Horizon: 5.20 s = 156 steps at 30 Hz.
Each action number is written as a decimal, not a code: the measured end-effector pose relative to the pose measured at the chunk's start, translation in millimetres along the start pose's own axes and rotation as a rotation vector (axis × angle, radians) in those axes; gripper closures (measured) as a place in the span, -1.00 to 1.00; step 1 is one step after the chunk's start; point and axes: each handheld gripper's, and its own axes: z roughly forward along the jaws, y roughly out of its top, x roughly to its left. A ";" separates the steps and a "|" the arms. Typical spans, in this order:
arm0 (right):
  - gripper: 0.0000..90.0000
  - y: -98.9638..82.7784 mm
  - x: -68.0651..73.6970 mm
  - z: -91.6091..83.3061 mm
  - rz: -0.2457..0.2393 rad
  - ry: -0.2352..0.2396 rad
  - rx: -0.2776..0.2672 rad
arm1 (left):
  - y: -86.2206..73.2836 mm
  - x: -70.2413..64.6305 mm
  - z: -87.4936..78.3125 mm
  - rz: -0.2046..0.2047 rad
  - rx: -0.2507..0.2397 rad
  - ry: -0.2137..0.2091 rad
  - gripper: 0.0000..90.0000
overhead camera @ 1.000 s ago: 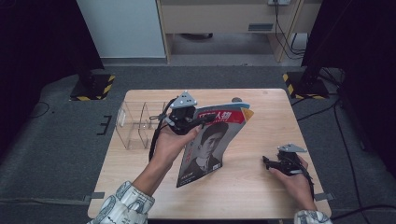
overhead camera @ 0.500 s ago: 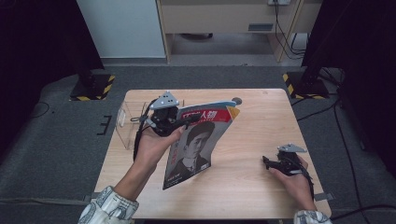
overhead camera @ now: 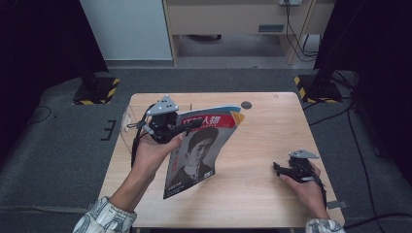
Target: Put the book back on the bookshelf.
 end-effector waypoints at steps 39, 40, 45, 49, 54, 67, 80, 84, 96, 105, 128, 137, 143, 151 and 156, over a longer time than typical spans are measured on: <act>-0.48 0.2 0.7 0.2 0.000 -0.001 -0.001 | -17.7 19.4 -48.8 -0.019 -0.010 0.052 0.93; -0.48 0.2 0.7 0.2 0.001 -0.001 -0.001 | -18.1 20.5 -51.7 -0.017 -0.011 0.057 0.93; -0.48 0.2 0.7 0.3 0.001 -0.001 -0.001 | -19.7 23.8 -57.4 -0.024 -0.015 0.061 0.93; -0.48 0.2 0.7 0.2 0.001 -0.001 -0.001 | -21.5 27.7 -65.1 -0.032 -0.024 0.071 0.93; -0.48 0.2 0.7 0.2 0.000 -0.002 -0.001 | -23.4 30.7 -69.7 -0.035 -0.023 0.079 0.93; -0.48 0.1 0.9 0.1 0.000 0.000 -0.001 | -29.5 38.7 -83.6 -0.049 -0.028 0.101 0.93; -0.48 0.0 1.1 0.1 0.001 -0.001 -0.002 | -33.9 45.7 -98.4 -0.056 -0.032 0.124 0.93; -0.48 0.0 1.1 0.1 0.001 -0.001 -0.002 | -34.7 48.6 -103.8 -0.058 -0.035 0.133 0.93; -0.48 -0.1 1.2 -0.1 0.000 -0.001 -0.001 | -39.1 60.5 -111.8 -0.077 -0.035 0.155 0.93; -0.48 -0.4 1.5 -0.4 -0.002 0.001 -0.001 | -39.8 63.3 -116.2 -0.082 -0.038 0.166 0.93; -0.48 -0.6 2.0 -0.9 -0.001 0.005 0.003 | -51.4 74.6 -135.4 -0.099 -0.038 0.199 0.93; -0.48 -0.8 2.1 -0.9 -0.004 0.005 0.000 | -55.1 77.5 -142.5 -0.106 -0.041 0.210 0.93; -0.48 -0.8 2.1 -0.9 -0.004 0.005 0.000 | -55.4 79.6 -148.2 -0.109 -0.048 0.212 0.93; -0.48 -1.1 3.0 -1.2 0.000 0.006 -0.002 | -58.1 83.4 -158.5 -0.123 -0.063 0.224 0.93; -0.48 -1.1 3.1 -1.3 0.001 0.006 -0.001 | -57.7 86.5 -164.9 -0.126 -0.066 0.235 0.93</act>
